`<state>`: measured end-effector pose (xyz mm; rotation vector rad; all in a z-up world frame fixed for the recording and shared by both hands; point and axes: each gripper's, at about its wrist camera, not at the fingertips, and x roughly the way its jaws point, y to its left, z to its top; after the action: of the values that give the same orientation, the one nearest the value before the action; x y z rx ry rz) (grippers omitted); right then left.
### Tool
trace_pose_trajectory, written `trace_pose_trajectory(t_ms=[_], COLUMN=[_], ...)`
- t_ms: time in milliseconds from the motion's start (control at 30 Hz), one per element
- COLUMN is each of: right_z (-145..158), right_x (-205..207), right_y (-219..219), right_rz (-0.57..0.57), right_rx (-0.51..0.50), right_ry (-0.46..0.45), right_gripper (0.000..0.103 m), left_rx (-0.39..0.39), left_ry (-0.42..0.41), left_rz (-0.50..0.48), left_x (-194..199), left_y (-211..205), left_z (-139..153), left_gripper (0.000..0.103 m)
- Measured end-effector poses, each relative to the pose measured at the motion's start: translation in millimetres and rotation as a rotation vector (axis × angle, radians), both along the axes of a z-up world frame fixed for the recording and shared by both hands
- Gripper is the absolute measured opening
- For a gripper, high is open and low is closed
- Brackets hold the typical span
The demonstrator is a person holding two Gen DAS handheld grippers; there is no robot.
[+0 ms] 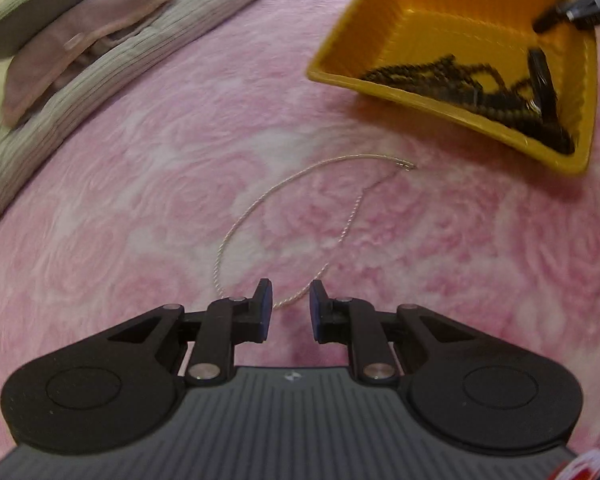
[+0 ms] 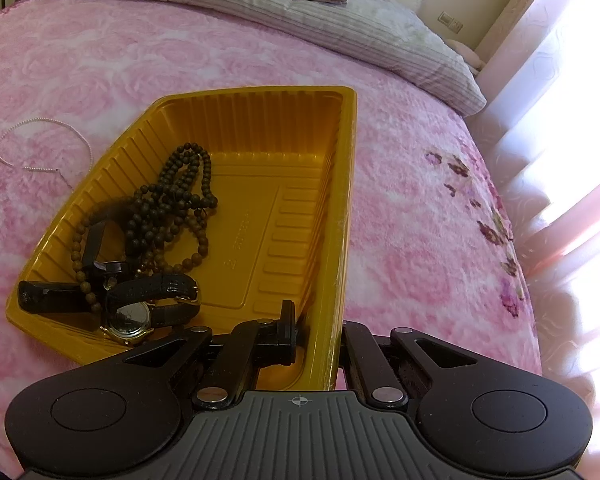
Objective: Organize jewelry
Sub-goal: 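Grasp the thin pearl necklace on the bedspread with the left gripper, then lift the pearl necklace and lower it into the orange tray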
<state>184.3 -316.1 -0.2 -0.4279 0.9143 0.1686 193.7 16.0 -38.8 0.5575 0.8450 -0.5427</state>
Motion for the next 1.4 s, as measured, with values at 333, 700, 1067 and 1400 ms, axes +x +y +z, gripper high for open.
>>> trace_pose_trajectory(t_ms=[333,700,1067,1400], right_z=[-2,-3,-2,-2], right_x=[2,2,2,1], right_y=[-2,-1,1,3], right_rz=[-0.005,-0.011,-0.007,-0.004], right_rx=[0.004,0.0,-0.008,-0.007], right_ry=[0.009,0.006,0.001,-0.003], right_gripper=[0.005,0.005,0.005,0.005], left_rx=[0.02,-0.051,-0.215,-0.239], left_ry=[0.068,0.157,0.051,-0.033], left_rz=[-0.076,0.015,0.134,0.132], left_x=[19,22,9,6], left_y=[-11,-4,14,3], left_z=[-18,-9,49,95], left_gripper=[0.017,0.001,0.001,0.001])
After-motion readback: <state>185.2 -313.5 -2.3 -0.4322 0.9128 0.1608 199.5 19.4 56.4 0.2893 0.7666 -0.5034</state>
